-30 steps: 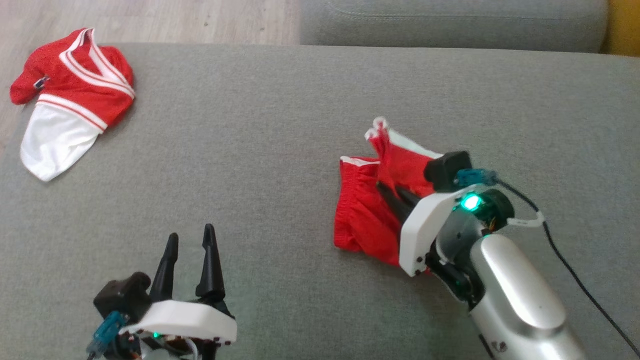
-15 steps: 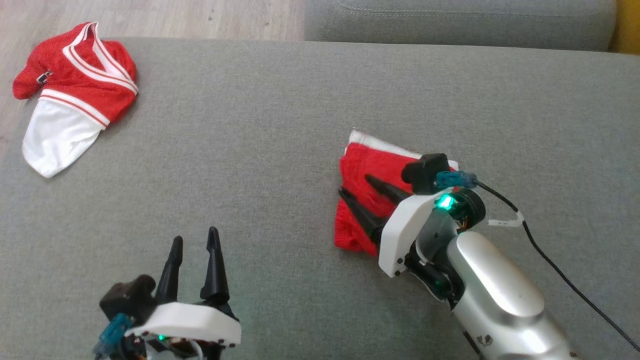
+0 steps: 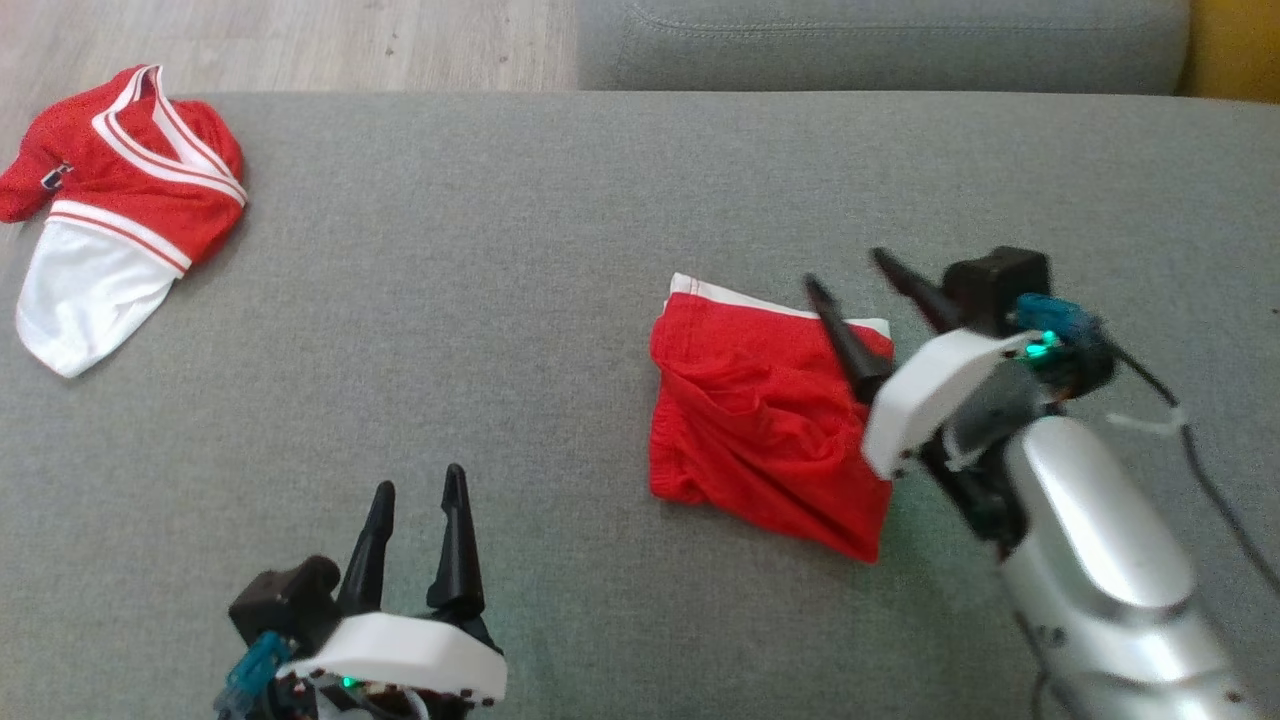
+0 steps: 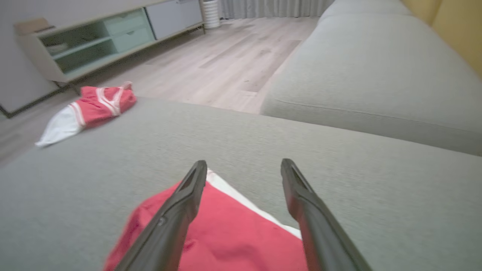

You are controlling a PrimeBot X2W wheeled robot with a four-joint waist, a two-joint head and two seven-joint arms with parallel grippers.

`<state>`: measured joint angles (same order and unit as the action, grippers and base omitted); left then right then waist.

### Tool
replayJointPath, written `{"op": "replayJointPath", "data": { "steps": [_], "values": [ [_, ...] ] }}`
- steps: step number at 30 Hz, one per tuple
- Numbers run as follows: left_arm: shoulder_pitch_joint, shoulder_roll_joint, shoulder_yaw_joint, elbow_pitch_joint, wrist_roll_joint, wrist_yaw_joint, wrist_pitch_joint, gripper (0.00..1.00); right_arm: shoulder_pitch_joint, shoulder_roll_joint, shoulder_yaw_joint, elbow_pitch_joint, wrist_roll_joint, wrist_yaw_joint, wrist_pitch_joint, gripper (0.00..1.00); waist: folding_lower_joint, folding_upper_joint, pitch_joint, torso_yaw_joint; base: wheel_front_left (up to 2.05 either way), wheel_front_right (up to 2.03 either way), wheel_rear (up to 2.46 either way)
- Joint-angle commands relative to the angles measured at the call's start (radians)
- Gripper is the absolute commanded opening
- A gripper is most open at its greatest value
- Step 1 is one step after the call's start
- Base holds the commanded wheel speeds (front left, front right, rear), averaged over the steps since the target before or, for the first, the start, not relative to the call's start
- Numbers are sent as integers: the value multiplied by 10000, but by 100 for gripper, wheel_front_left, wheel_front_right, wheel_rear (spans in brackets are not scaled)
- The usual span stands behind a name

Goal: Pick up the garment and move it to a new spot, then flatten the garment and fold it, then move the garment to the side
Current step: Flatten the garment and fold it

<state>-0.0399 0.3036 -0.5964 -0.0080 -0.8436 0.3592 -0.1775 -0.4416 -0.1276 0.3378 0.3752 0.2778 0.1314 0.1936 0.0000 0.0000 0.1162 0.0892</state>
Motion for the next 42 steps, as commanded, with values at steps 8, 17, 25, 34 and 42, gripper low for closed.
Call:
{"op": "replayJointPath", "data": {
  "steps": [8, 17, 25, 34, 42],
  "values": [
    [-575, 95, 228, -312, 87, -72, -9, 100, 88, -861, 428, 279, -269, -7, 290, 0, 0, 0, 172, 158, 0, 0, 0],
    [-622, 122, 241, -289, 72, -55, -10, 100, 234, -1388, 2767, 232, 1291, -7, 269, 0, 0, 0, 192, 245, 0, 0, 0],
    [-614, 141, 224, -321, 75, -20, -10, 100, -86, -1530, 4716, -321, 2344, -7, 140, 0, 0, 0, 163, 234, 0, 0, 0],
    [-590, 143, 184, -289, 53, -9, -4, 100, -452, -1202, 6210, 289, 2802, -7, 13, 0, 0, 0, 114, 301, 0, 0, 0],
    [-420, 224, 279, -212, -31, 37, -58, 100, -696, -856, 7012, 814, 2898, -7, -633, 0, 0, 0, -161, 202, 0, 0, 0]
  ]
}}
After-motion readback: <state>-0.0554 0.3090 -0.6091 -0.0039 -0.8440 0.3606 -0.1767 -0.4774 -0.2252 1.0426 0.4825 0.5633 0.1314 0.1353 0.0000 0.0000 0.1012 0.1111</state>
